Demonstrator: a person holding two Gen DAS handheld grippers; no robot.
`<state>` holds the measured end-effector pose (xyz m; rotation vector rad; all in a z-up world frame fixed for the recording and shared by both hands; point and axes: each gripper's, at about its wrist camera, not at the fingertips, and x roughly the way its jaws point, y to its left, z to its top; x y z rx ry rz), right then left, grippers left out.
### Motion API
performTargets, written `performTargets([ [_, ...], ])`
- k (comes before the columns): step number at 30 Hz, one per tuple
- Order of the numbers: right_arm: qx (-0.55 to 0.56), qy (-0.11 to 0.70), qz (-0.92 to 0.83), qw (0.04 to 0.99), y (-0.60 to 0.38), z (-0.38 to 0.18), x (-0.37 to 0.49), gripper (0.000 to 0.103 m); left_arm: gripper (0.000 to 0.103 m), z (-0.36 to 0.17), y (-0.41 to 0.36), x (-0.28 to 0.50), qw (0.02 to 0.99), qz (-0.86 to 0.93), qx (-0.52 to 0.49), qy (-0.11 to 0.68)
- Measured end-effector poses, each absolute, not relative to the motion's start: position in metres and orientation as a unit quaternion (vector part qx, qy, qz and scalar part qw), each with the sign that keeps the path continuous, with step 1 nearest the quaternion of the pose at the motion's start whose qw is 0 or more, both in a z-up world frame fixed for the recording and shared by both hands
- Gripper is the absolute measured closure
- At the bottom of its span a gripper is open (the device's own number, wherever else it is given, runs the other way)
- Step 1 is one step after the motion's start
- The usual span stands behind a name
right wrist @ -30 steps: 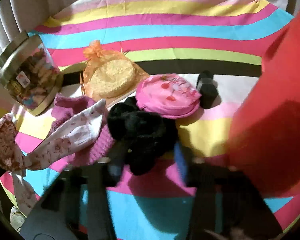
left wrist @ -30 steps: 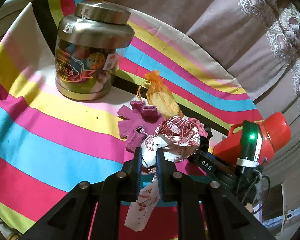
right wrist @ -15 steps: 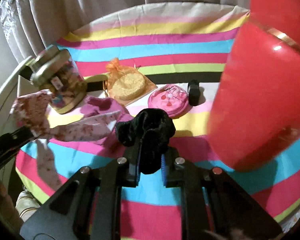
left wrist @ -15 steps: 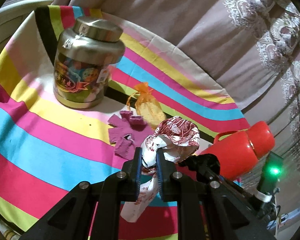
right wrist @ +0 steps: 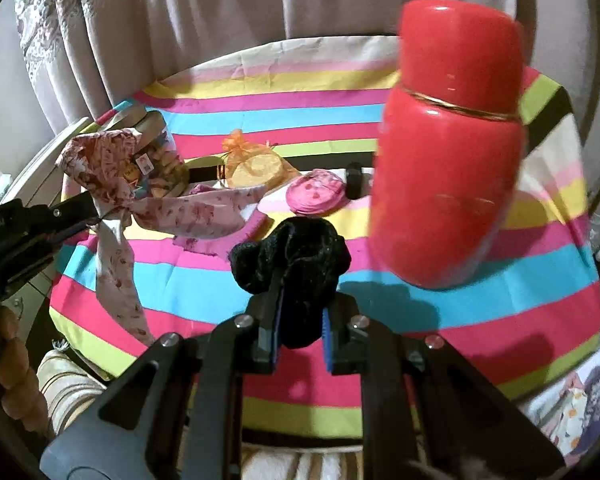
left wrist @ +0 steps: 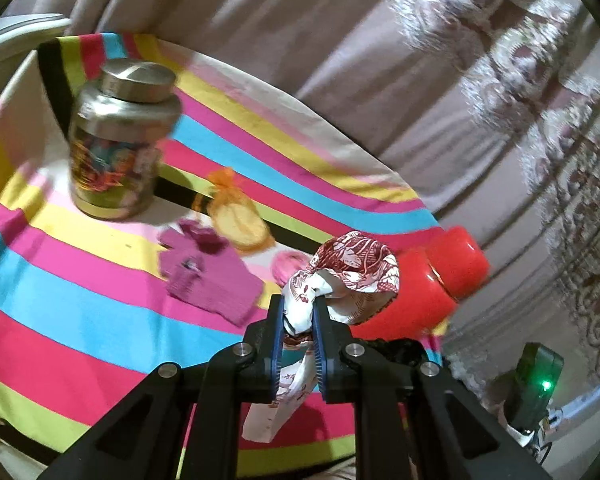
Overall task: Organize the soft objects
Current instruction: 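Carry the floral cloth and black scrunchie to the white box and release both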
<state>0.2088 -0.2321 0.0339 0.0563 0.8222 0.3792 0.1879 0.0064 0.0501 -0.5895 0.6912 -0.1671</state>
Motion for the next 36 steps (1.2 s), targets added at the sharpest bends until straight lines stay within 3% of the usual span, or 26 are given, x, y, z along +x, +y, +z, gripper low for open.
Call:
performTargets([
  [21,0.060,0.389,0.069,0.917,-0.397,0.063,0.139,0.084,0.089,0.082,-0.170,0.157,0.857,-0.273,-0.227,0.373],
  [34,0.065,0.387,-0.043,0.919,-0.492,0.067,0.113,0.083,0.089,0.073,-0.270,0.143,0.816,-0.353,-0.186,0.419],
  [36,0.071,0.387,-0.060,0.918,-0.505,0.068,0.110,0.082,0.080,0.069,-0.282,0.143,0.810,-0.363,-0.175,0.426],
])
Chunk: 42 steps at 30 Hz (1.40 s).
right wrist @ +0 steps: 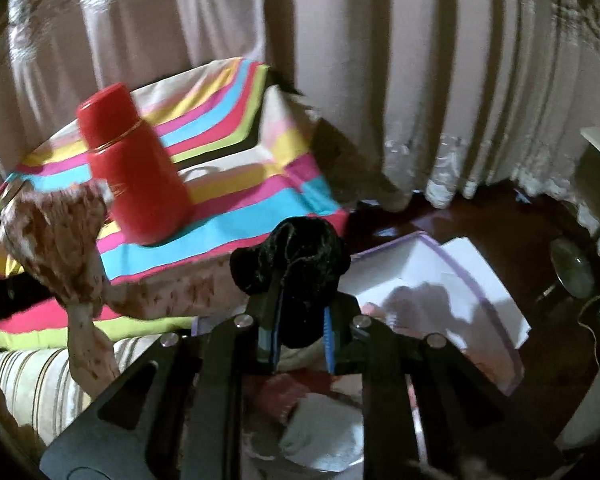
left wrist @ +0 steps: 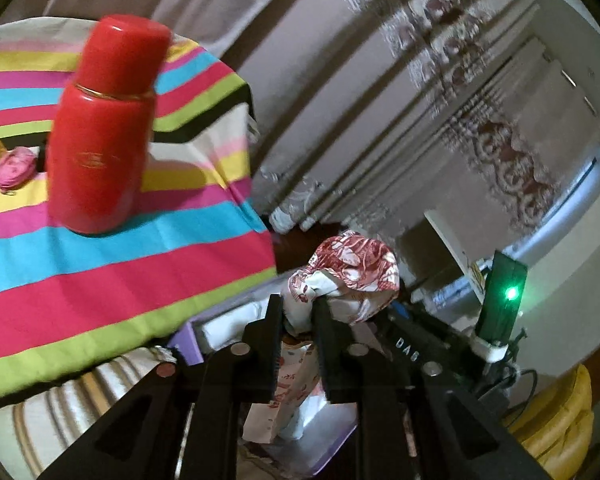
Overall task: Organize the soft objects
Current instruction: 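Carry the floral cloth and black scrunchie to the white box and release both, then move both open tools back over the items on the bed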
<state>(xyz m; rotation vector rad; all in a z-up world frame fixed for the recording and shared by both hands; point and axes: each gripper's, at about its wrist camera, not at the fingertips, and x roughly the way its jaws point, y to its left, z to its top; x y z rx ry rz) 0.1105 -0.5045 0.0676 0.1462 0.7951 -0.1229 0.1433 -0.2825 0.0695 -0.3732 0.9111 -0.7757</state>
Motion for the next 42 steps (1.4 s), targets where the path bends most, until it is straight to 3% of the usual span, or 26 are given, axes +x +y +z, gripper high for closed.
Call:
performTargets([
  [2,0.080,0.387,-0.070,0.916,-0.515,0.069,0.108,0.075,0.058,0.066,-0.292,0.144,0.807,-0.364,-0.161,0.436],
  [3,0.084,0.387,-0.075,0.915,-0.519,0.069,0.107,0.070,0.052,0.065,-0.294,0.144,0.807,-0.363,-0.158,0.437],
  [4,0.088,0.387,-0.080,0.914,-0.523,0.069,0.106,0.052,0.047,0.065,-0.294,0.143,0.809,-0.363,-0.157,0.436],
  [5,0.091,0.385,-0.084,0.914,-0.527,0.070,0.105,0.035,0.047,0.065,-0.294,0.143,0.809,-0.363,-0.156,0.435],
  [7,0.091,0.377,-0.089,0.918,-0.530,0.073,0.101,0.028,0.047,0.067,-0.295,0.143,0.812,-0.360,-0.152,0.433],
  [22,0.051,0.379,-0.043,0.923,-0.496,0.081,0.102,0.028,0.044,0.080,-0.260,0.141,0.878,-0.264,-0.106,0.386],
  [30,0.006,0.384,0.014,0.923,-0.443,0.085,0.105,0.027,0.044,0.076,-0.200,0.140,0.900,-0.227,-0.107,0.356],
  [36,-0.029,0.375,0.053,0.925,-0.395,0.092,0.105,0.019,0.044,0.075,-0.142,0.138,0.908,-0.193,-0.111,0.354],
  [42,-0.048,0.355,0.081,0.930,-0.352,0.102,0.104,0.016,0.044,0.051,-0.074,0.149,0.901,-0.111,-0.150,0.393],
])
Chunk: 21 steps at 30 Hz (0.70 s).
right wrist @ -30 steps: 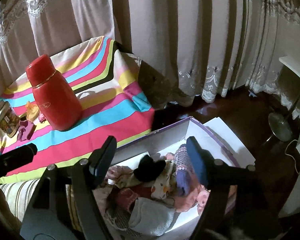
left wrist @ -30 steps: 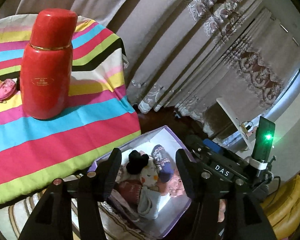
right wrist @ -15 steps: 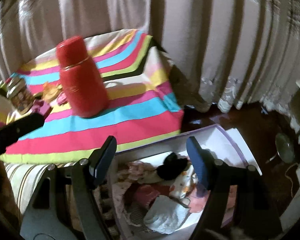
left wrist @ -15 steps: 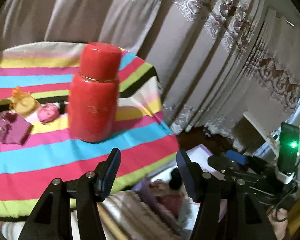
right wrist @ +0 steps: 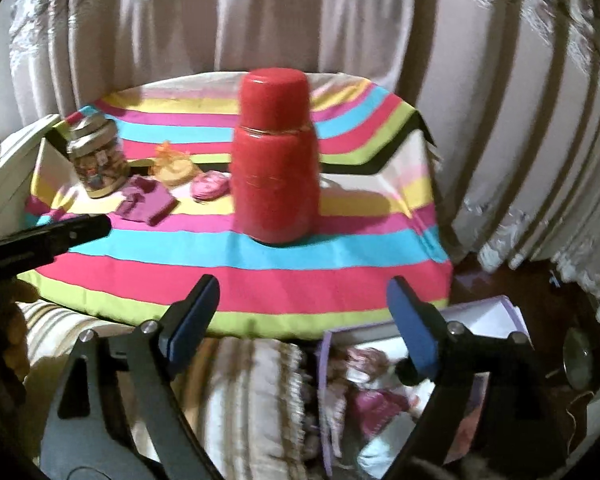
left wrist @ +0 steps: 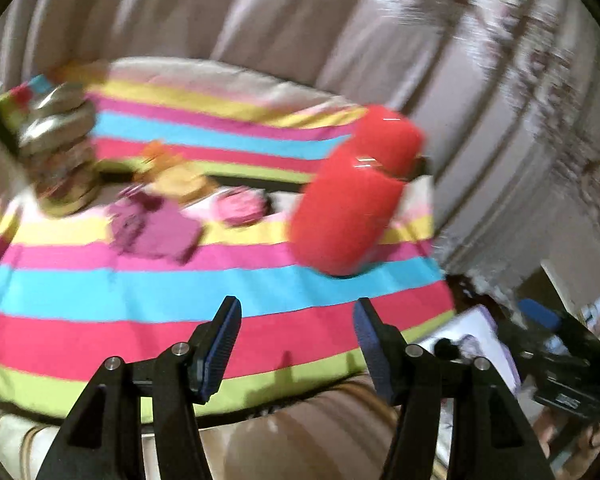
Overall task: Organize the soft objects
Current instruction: 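Move both open tools back over the items on the bed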
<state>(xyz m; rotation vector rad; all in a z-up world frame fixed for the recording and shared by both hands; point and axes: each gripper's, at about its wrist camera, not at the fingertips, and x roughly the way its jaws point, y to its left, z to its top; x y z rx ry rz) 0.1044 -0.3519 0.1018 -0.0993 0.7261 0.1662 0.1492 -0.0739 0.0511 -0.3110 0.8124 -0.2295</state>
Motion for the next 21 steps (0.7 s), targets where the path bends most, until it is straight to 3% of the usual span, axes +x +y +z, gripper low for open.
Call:
performTargets([
  [8,-0.075,0.356,0.117,0.924,-0.303,0.092,0.115,0.015,0.044,0.016,-0.009,0.165,0.875,-0.033,-0.212,0.435],
  [21,-0.074,0.402,0.209,0.888,-0.242,0.060,0.154,0.015,0.044,-0.026,0.032,0.214,0.844,0.022,-0.240,0.479],
])
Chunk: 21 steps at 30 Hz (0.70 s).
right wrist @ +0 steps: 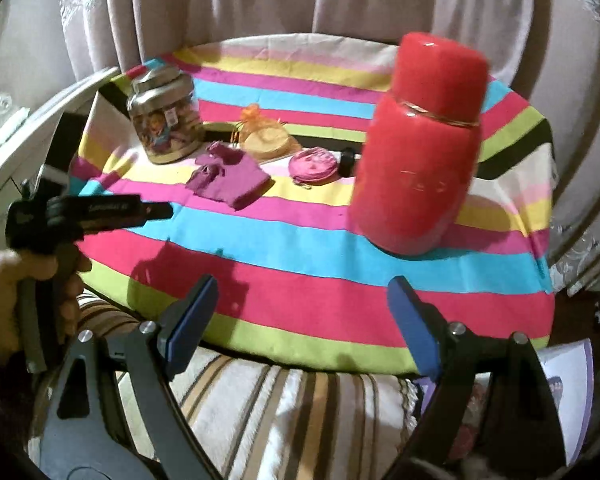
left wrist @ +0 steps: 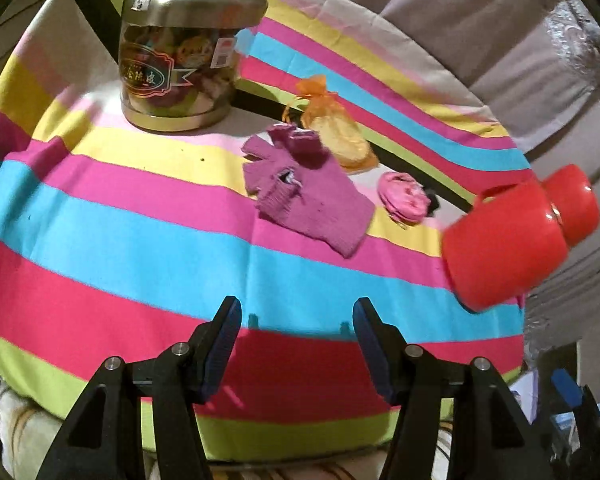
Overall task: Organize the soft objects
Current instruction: 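Move both open tools back over the items on the bed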
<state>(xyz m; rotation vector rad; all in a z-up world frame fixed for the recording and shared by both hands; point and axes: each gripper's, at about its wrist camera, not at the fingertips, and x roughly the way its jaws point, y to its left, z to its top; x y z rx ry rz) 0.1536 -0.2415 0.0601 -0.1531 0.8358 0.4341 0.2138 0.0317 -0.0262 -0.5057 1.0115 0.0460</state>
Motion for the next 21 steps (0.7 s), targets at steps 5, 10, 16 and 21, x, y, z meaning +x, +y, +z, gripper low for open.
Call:
performTargets([
  [5,-0.083,0.412,0.210,0.883,-0.226,0.053,0.169,0.015,0.040,-0.032,0.030,0.240,0.844,0.030,-0.231,0.484],
  [10,-0.079,0.412,0.210,0.883,-0.214,0.053,0.185,0.015,0.033,-0.029,0.008,0.269,0.865,0.019,-0.172,0.471],
  [16,-0.065,0.413,0.200,0.886,-0.202,0.051,0.204,0.015,0.020,-0.036,-0.019,0.303,0.875,0.007,-0.098,0.473],
  [21,-0.059,0.417,0.195,0.886,-0.195,0.046,0.218,0.015,0.018,-0.050,-0.020,0.325,0.875,0.044,-0.069,0.478],
])
